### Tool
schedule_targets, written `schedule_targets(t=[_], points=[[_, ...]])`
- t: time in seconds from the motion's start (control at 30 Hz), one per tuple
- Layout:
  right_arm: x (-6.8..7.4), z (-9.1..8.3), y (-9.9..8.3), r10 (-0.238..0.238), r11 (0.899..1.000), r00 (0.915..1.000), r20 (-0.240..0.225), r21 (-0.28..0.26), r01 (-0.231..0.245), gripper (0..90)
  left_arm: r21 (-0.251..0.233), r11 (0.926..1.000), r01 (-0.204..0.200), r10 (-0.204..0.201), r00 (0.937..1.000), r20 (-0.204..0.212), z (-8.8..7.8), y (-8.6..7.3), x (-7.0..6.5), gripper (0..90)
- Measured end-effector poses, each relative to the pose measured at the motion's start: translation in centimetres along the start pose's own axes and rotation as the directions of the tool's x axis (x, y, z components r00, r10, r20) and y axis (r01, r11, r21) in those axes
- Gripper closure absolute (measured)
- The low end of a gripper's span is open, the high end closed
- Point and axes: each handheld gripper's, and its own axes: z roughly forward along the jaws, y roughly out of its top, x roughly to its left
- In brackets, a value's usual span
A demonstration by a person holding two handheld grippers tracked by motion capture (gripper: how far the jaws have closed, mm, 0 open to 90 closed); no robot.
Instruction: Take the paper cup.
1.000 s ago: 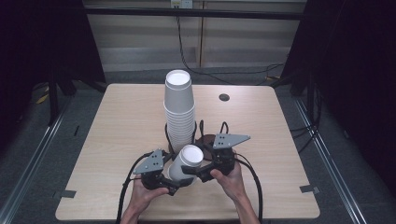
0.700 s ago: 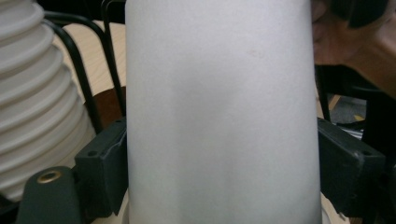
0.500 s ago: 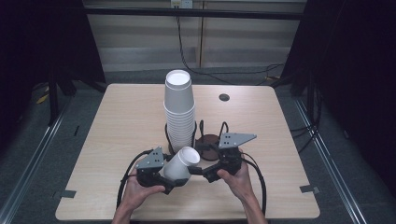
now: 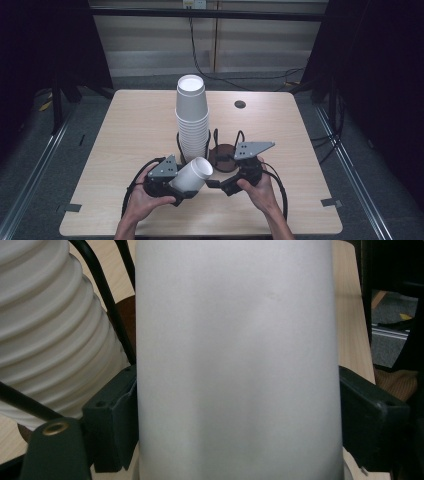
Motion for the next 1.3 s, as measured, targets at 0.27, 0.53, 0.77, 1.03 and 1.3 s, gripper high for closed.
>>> schedule_targets(t=[0.27,0.53,0.77,1.03,1.3], points=[[0.0,-0.3,-0.1,-0.021,0.996,0.9997,0.012,0.092,0.019,13.3,0.061,0.998,-0.02,0.019,0.9995,0.026,-0.1,0.6,0.2,17.5],[-0.2,-0.4,-0.7,-0.039,0.989,0.9992,-0.004,0.146,0.039,13.3,0.127,0.9908,-0.046,0.043,0.9988,0.024,0.5,1.3,0.1,17.5],[-0.2,-0.2,-0.9,-0.061,0.97,0.9981,0.002,0.237,0.059,13.7,0.195,0.9766,-0.089,0.084,0.9958,0.037,0.8,2.1,0.0,17.5],[-0.4,0.0,-0.9,-0.069,0.956,0.9975,-0.019,0.283,0.071,13.5,0.253,0.9591,-0.128,0.117,0.9915,0.056,1.3,2.6,-0.3,17.5],[-0.4,0.9,-1.2,-0.077,0.932,0.9962,-0.039,0.352,0.086,14.0,0.304,0.9374,-0.169,0.151,0.9851,0.083,1.9,2.7,-0.7,17.6]])
